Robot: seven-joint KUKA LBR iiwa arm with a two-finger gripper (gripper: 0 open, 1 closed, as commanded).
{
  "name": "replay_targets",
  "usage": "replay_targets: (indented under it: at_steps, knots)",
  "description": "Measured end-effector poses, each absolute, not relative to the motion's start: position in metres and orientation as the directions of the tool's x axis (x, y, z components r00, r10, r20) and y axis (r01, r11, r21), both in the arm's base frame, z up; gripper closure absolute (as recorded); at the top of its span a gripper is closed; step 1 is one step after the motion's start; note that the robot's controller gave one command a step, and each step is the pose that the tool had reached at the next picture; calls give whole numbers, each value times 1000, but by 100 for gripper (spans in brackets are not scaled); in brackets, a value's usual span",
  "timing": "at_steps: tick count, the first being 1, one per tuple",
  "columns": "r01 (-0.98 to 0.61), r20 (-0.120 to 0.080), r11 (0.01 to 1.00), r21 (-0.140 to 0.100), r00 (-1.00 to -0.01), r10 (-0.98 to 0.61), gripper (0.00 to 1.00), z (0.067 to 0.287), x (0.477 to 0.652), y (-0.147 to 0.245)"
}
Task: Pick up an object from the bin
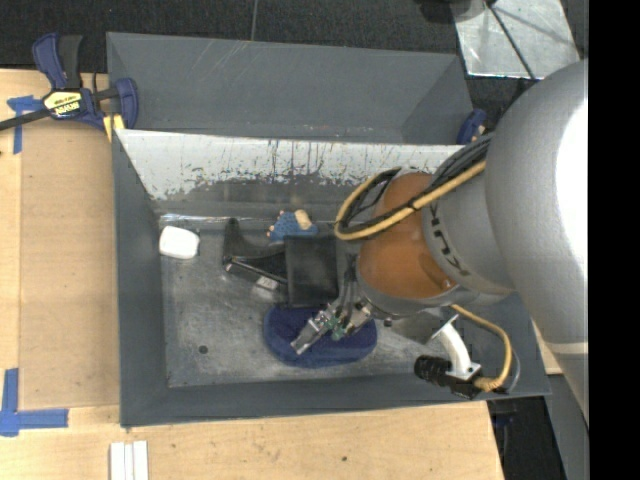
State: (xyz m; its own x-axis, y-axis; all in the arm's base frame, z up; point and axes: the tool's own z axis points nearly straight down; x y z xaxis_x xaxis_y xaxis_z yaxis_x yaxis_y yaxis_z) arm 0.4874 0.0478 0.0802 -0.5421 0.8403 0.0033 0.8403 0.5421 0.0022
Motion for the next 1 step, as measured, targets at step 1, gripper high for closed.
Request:
replay_targets:
  at_steps: [1]
  knots:
    - [838, -3, 545, 3, -545, 838, 100, 97, 488, 47]
